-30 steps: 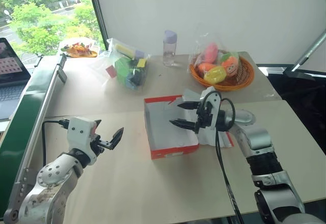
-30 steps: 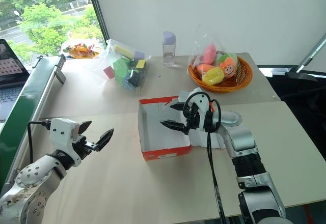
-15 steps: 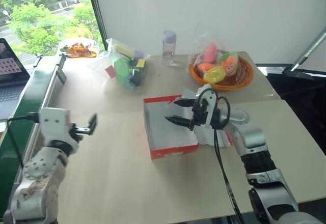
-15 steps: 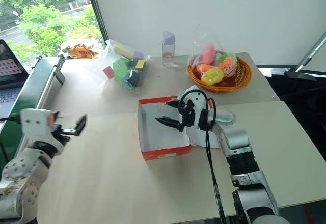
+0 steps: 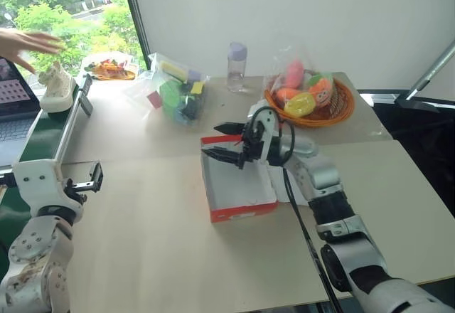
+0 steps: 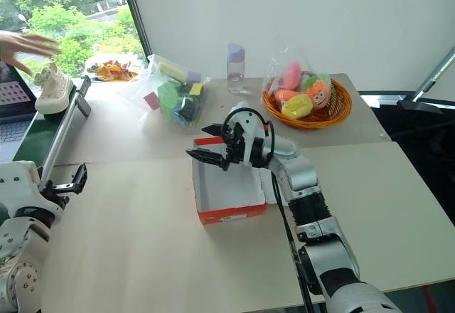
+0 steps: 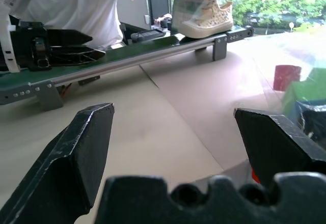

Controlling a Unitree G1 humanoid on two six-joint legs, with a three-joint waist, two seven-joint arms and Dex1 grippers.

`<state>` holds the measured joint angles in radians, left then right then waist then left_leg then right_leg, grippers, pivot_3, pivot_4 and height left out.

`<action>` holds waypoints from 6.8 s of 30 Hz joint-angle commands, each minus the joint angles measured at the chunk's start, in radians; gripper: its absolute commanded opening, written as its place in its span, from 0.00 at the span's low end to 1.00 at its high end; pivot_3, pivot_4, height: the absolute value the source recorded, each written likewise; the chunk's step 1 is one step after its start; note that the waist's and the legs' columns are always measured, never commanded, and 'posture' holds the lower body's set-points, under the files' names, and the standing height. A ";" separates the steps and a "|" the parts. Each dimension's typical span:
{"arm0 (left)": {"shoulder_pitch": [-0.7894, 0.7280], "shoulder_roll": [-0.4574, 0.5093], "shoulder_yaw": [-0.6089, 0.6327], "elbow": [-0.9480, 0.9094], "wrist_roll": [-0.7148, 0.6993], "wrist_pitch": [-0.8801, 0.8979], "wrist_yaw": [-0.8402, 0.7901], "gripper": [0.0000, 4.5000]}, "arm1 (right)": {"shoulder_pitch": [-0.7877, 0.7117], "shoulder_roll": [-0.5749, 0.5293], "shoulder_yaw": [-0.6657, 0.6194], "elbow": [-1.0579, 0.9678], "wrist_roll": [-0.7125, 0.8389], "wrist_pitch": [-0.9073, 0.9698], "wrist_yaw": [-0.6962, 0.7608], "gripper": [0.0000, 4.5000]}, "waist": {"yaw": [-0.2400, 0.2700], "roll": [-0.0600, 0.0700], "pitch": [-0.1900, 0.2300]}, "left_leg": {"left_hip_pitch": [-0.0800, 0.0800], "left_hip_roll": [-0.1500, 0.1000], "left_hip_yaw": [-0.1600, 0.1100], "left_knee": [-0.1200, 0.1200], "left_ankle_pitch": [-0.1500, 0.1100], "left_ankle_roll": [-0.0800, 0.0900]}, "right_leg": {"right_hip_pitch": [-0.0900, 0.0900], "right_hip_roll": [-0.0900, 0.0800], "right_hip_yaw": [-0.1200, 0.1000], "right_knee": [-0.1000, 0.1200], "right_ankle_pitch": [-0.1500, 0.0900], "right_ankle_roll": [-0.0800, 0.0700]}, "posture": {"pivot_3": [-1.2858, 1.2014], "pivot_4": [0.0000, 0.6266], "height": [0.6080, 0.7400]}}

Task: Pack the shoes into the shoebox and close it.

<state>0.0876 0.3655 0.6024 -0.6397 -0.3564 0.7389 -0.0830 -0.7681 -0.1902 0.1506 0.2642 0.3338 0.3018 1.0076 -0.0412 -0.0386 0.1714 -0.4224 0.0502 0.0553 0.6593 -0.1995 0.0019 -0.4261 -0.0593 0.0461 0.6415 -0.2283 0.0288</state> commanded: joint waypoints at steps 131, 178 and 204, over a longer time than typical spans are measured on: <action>-0.488 0.312 -0.455 -0.026 -0.580 0.307 -0.319 0.54 | -0.202 -0.020 -0.379 0.024 0.375 0.632 -0.544 0.19 | 0.024 -0.016 0.000 | -0.010 -0.001 -0.003 -0.009 0.005 -0.007 | -0.012 0.000 -0.004 -0.001 0.002 -0.003 | 0.52 0.24 1.00; -0.189 0.512 -0.489 -0.174 -0.348 0.180 -0.461 1.00 | -0.506 -0.046 0.207 0.726 -0.208 0.599 -0.378 0.29 | -0.002 -0.009 0.004 | -0.006 0.000 -0.002 -0.011 0.006 -0.007 | -0.012 0.001 -0.003 0.003 0.002 -0.005 | 0.52 0.24 1.00; -0.192 0.493 -0.429 -0.128 -0.327 0.224 -0.410 1.00 | -0.380 -0.193 -0.023 -0.079 -0.030 0.787 -0.162 1.00 | 0.002 -0.009 0.005 | -0.008 0.000 -0.003 -0.011 0.005 -0.007 | -0.013 0.002 -0.004 0.002 0.001 -0.005 | 0.52 0.24 1.00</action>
<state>-0.1085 0.8622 0.1175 -0.7653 -0.6912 0.9459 -0.5280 -1.1801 -0.3683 0.1755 0.3255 0.2528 1.1790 0.8070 -0.0396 -0.0471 0.1760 -0.4301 0.0502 0.0523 0.6479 -0.1941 -0.0049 -0.4393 -0.0577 0.0423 0.6438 -0.2270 0.0239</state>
